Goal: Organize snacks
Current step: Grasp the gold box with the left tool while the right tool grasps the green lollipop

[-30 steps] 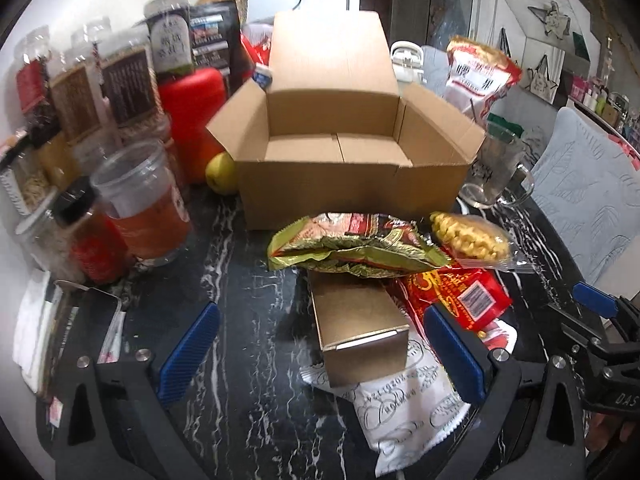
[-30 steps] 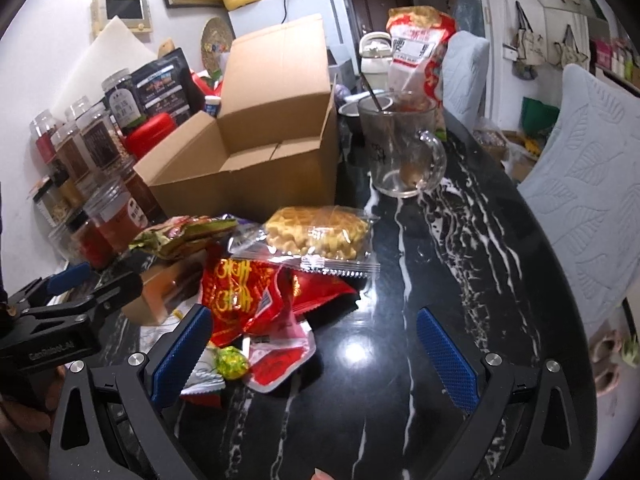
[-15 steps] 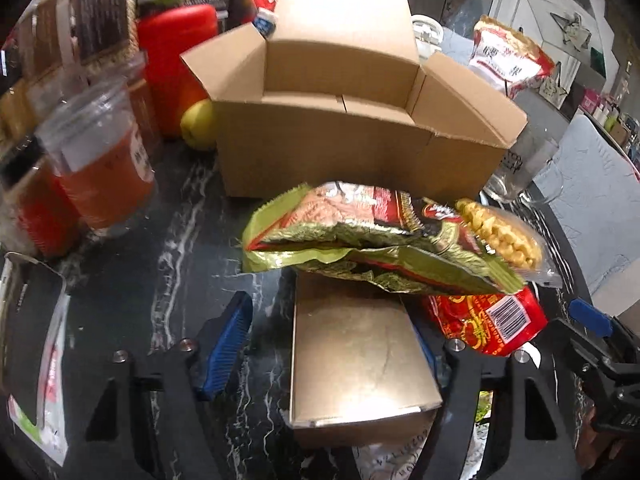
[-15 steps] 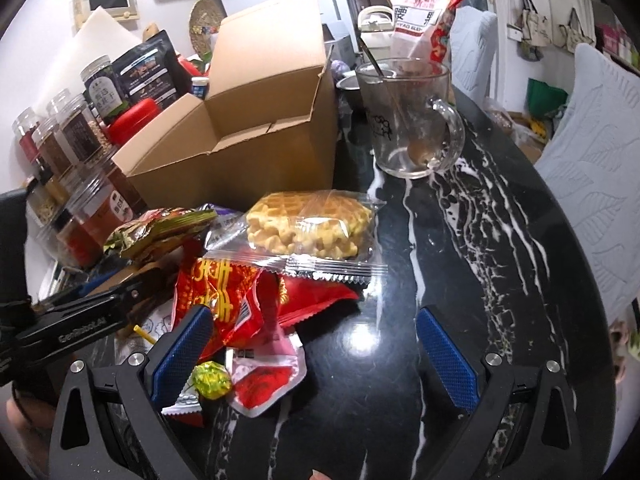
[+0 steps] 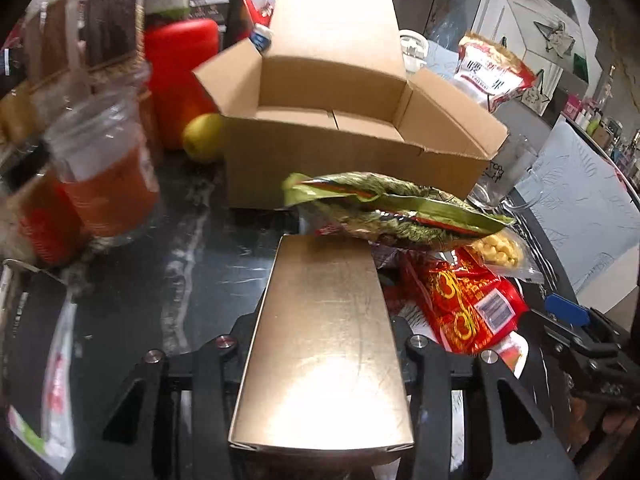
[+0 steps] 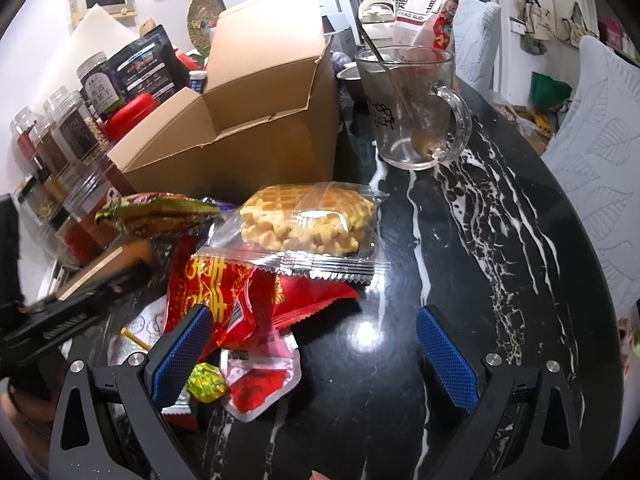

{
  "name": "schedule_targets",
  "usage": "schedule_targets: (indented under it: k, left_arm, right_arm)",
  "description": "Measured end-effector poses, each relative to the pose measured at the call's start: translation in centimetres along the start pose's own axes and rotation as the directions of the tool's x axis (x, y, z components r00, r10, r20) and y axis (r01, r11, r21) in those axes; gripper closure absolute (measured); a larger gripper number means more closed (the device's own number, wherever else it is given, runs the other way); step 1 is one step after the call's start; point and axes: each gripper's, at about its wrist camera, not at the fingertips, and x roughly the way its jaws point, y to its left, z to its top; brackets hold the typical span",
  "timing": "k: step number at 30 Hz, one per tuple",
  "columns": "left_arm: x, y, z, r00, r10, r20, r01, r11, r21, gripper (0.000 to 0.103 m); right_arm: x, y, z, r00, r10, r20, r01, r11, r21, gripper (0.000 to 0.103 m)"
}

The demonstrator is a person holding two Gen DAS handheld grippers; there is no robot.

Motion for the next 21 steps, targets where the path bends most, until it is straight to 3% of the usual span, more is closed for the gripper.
schedule_targets:
  k: [6, 9, 10, 11, 13, 14, 21]
  left_arm:
    - [-3.0, 1.9, -1.5, 1.0, 0.011, 0.012, -0.011, 1.0, -0.007, 0.059]
    - [-3.8, 2.7, -2.4, 1.0, 0.025, 0.008, -0.025, 1.0, -0.009, 0.059]
    - [-3.9, 2.9, -2.7, 1.0, 0.025, 0.004, -0.025, 1.0, -0.01, 0.06]
    - [-3.9, 3.2, -3.0, 1.0, 0.02, -0.002, -0.02, 1.0, -0.015, 0.059]
    - [-3.9, 3.5, -3.6, 1.0, 0.01, -0.022, -0.01, 1.0, -0.022, 0.059]
    - [-3.8, 3.4, -3.9, 1.0, 0.009, -0.025, -0.009, 1.0, -0.02, 0.059]
    - [-4.0, 3.9, -5.0, 0.999, -0.013, -0.047, 0.011, 0.999, -0.04, 0.059]
  right_arm:
    - [-0.7, 1.0, -1.0, 0.998, 0.066, 0.002, -0.066, 0.997, -0.032, 0.0]
    - [-1.3, 1.9, -1.9, 0.996, 0.094, -0.005, -0.094, 0.993, -0.07, 0.01]
    - [-1.3, 2.2, -2.1, 0.995, 0.096, -0.008, -0.096, 0.992, -0.083, 0.018]
    - [-1.3, 2.7, -2.4, 0.996, 0.091, -0.015, -0.093, 0.99, -0.106, 0.034]
    - [-1.2, 3.5, -2.8, 0.997, 0.069, -0.022, -0.071, 0.987, -0.146, 0.052]
    - [-1.2, 3.8, -2.9, 0.998, 0.066, -0.023, -0.069, 0.984, -0.165, 0.056]
    - [-1.5, 6.1, -3.8, 0.994, 0.106, -0.029, -0.11, 0.951, -0.288, 0.056]
